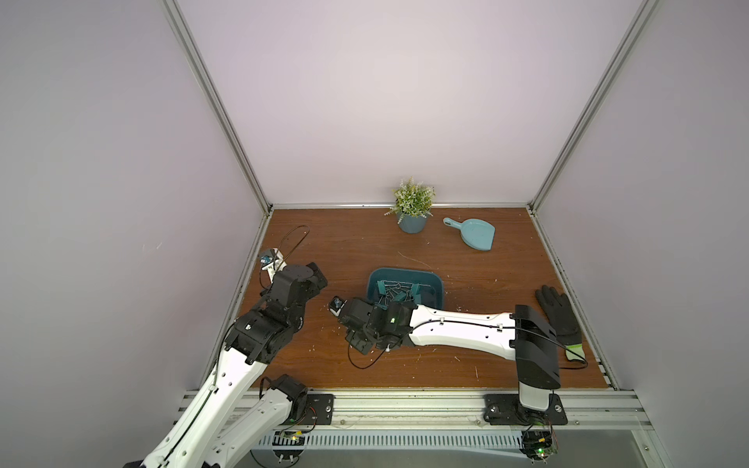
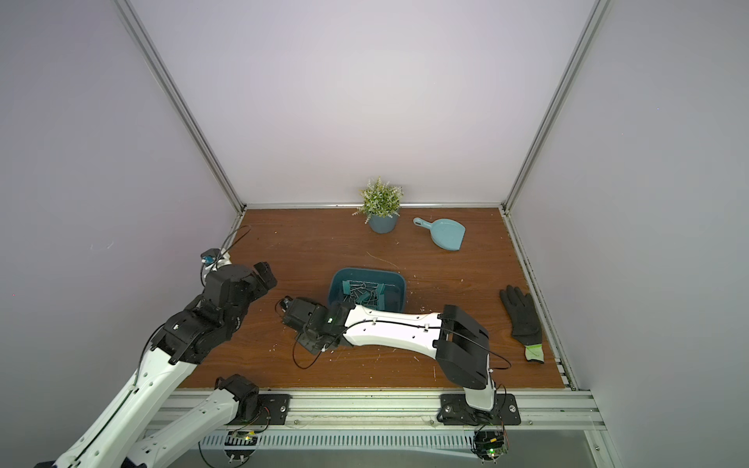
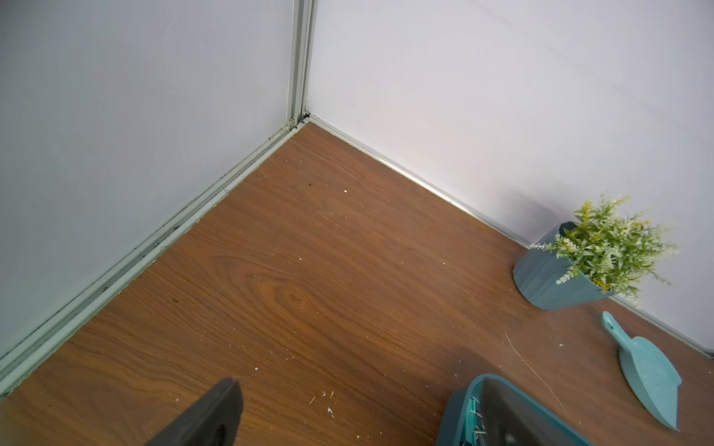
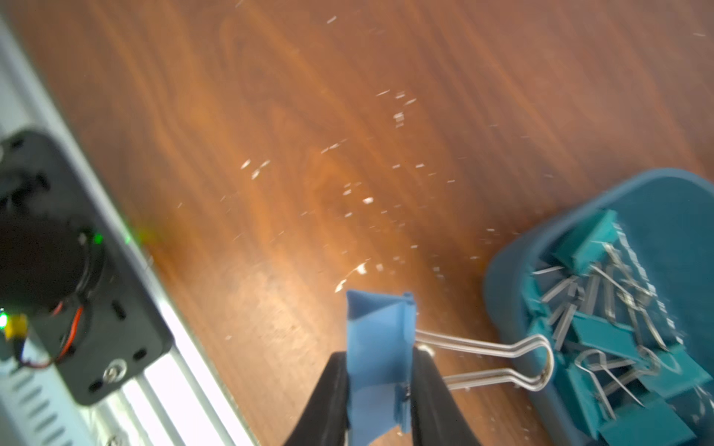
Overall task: Take out the binder clips from the storage box
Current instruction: Place the binder clip at the center of the board.
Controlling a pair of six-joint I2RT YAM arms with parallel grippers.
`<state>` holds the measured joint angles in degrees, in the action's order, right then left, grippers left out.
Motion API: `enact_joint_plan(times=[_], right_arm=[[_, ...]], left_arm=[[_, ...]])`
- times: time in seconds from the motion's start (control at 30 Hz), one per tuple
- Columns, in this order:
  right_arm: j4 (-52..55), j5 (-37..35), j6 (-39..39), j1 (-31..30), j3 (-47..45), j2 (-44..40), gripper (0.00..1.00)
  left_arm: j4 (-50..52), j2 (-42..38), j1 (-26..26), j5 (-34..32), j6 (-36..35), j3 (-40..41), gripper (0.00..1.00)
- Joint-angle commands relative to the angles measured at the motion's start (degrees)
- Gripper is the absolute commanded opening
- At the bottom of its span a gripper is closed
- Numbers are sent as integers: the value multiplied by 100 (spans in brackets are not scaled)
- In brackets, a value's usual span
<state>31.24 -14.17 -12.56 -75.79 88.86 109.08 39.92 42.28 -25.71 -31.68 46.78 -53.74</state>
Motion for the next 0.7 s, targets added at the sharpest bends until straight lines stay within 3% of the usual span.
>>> enact_joint_plan(times=[0.0, 0.5, 0.67], right_arm=[[-106, 242, 483, -94, 171, 250, 26], [-418, 763, 1230, -52, 1064, 1729, 29], [-452, 800, 1127, 33, 984, 1618, 56]], left_arm=[[373, -275, 67, -110, 63, -128, 99], [586, -995, 67, 239, -177, -130, 99], [596, -913, 67, 363, -223, -180, 99]])
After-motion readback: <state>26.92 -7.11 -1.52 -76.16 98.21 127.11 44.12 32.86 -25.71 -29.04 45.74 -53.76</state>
